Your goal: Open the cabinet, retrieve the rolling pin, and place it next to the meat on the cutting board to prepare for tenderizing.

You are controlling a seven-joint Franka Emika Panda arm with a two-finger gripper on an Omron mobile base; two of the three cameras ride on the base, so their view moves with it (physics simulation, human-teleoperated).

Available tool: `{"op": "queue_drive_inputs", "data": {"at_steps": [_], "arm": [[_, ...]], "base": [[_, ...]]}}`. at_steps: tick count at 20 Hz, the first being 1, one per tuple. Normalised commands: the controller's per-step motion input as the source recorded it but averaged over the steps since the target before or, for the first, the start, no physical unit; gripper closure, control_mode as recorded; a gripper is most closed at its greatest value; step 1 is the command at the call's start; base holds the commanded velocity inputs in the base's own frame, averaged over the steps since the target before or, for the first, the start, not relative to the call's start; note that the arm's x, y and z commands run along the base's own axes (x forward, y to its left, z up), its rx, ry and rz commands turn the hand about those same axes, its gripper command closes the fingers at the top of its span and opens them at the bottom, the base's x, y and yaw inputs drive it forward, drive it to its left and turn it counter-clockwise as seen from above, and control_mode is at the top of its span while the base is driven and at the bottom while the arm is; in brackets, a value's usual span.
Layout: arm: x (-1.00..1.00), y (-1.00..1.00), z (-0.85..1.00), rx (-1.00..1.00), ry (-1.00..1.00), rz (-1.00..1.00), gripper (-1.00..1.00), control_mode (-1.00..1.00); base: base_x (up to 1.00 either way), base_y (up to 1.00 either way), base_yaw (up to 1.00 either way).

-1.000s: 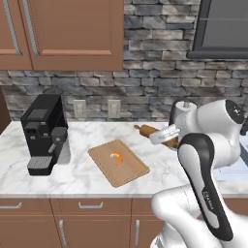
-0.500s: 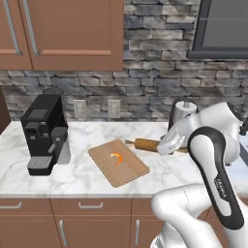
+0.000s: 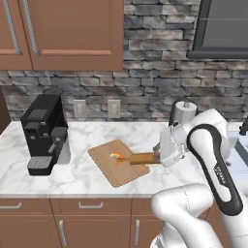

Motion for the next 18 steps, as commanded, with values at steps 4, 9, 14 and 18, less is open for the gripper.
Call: {"op": "queue_drive_inputs", "data": {"at_steps": [4,9,14,18], "arm": [[0.23,0.06,-0.35,0.0,0.0,0.26,1.0,-1.0],[0.28,0.0,-0.29,-0.01,-0.01,0.19,1.0,-1.0],[0.26,0.0,-0.31,-0.05,-0.03,0.13,1.0,-1.0],[0.34,0.0,-0.35,-0.08,-0.02,0.11,1.0,-1.0]], "base": [[0.0,0.0,0.0],[0.0,0.0,0.0],[0.0,0.0,0.0],[0.0,0.0,0.0]]}}
